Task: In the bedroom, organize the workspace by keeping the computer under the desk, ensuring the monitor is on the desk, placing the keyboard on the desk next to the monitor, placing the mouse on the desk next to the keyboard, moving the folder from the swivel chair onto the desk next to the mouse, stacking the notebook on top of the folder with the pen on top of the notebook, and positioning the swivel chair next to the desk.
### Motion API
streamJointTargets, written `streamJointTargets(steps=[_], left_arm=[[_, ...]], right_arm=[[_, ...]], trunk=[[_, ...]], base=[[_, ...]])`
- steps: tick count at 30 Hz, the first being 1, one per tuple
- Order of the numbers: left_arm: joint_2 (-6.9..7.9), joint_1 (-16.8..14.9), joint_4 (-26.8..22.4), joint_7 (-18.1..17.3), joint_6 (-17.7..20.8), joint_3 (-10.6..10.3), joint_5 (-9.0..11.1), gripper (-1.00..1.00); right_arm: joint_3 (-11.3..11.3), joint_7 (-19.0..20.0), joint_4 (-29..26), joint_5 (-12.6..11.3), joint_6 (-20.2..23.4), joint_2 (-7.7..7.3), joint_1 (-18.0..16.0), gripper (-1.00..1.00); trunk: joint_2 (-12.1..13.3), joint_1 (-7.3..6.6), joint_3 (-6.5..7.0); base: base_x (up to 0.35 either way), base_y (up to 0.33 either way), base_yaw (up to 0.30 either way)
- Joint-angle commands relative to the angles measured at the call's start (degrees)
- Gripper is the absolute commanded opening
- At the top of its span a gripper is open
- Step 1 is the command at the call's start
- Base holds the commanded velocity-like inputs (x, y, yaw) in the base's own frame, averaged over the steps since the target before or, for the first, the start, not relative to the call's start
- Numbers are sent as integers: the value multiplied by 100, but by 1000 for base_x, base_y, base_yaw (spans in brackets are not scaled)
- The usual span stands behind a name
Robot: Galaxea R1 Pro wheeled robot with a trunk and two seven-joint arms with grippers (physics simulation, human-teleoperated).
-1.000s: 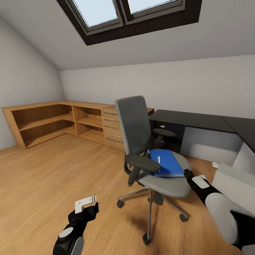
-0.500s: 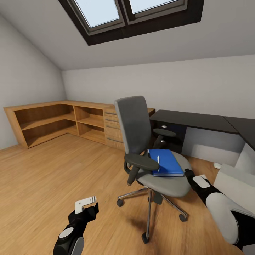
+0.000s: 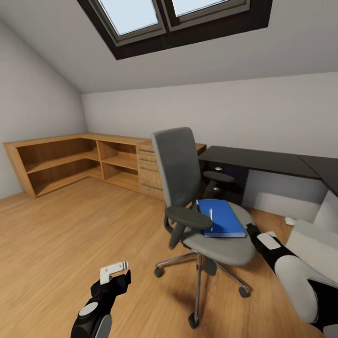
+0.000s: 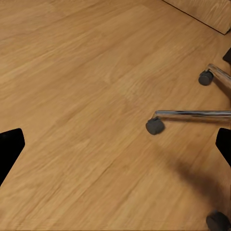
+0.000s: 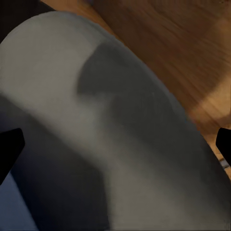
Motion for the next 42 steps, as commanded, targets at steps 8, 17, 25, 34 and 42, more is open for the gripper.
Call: streamJointTargets(steps=[8,17,25,34,42], left_arm=[[-2,-8,92,41,13,-24,50,100],[-3,-4,98,46,13,-29,49,100],[-3,-4,98,44,13,-33,49,100],[-3,-4,127,39,13,-33,49,100],[-3,-7,133,38,13,-33,49,100]], right_arm=[[10,-8,-14,-113,10,-76,-3,100],[-222,-9,-18,-111,10,-79,-3,100],[-267,-5,-19,-109,10,-79,-3,100],[-268,0,-16,-108,10,-74,-3,100],[-268,1,-20,-108,10,-70,-3,100]], trunk=[[-2,2,-6],[-2,2,-6],[-2,2,-6],[-2,2,-6],[-2,2,-6]], base=[[307,0,0],[74,0,0],[0,0,0],[0,0,0],[0,0,20]])
